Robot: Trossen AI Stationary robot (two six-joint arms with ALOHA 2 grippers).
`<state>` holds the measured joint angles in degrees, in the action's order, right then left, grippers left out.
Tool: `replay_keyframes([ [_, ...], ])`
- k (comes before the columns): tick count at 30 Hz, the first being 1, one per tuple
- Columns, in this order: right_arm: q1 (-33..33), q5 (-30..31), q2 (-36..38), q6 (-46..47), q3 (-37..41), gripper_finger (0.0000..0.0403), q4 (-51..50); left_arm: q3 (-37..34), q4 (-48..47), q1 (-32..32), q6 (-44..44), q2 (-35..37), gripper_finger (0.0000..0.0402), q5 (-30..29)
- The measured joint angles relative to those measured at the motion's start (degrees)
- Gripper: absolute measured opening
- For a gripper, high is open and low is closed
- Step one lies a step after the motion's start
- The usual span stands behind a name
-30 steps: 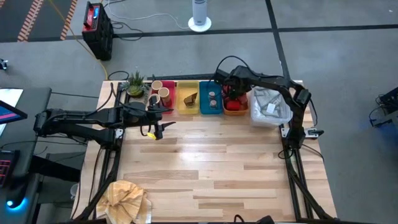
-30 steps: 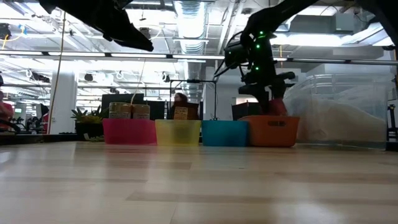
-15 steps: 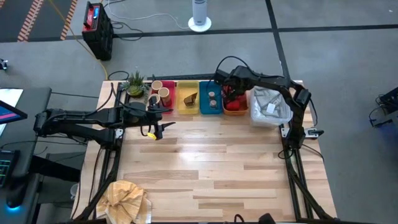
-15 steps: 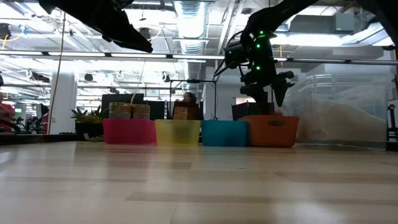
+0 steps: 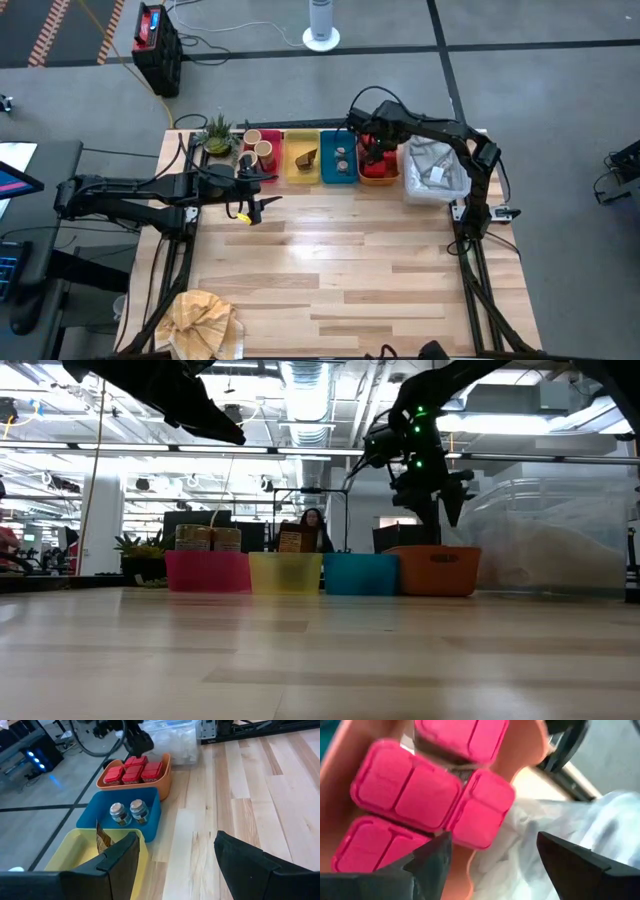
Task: Sort spices by type
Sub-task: Return to Home Position
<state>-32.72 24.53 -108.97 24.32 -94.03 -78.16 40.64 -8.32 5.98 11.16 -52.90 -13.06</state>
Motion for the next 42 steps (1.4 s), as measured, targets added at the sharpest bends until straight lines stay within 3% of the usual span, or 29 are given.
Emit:
replay_keyframes([
  [5,3.2,2.7,2.5,-5.3,-3.0,0.0327,3.1,0.0,0.0,0.0,0.0,0.0,0.0245,0.0],
  [10,8.2,1.3,12.9,-14.9,0.5,0.0327,16.6,0.0,0.3,-0.3,1.3,0.9,0.0245,0.4],
  [14,11.1,-3.2,25.5,-17.3,9.9,0.0326,28.2,0.0,0.5,-1.2,0.4,3.7,0.0245,1.7],
  [22,23.7,-4.0,47.8,-17.5,34.3,0.0326,46.4,-2.9,8.2,-3.0,-1.9,4.9,0.0245,10.4],
  [26,30.6,-3.8,56.8,-18.7,43.3,0.0327,51.6,-5.7,12.2,-3.5,-6.1,5.2,0.0245,10.9],
  [31,35.1,-3.7,68.6,-20.5,50.6,0.0327,52.1,-11.3,12.7,-3.9,-12.1,8.5,0.0245,6.7],
  [38,35.2,-3.4,83.8,-23.5,58.0,0.0327,57.4,-18.7,15.3,-3.9,-16.2,15.5,0.0245,3.7],
  [42,35.5,-3.4,89.8,-23.5,61.4,0.0327,57.9,-19.8,11.4,-3.9,-17.0,19.9,0.0245,3.5],
])
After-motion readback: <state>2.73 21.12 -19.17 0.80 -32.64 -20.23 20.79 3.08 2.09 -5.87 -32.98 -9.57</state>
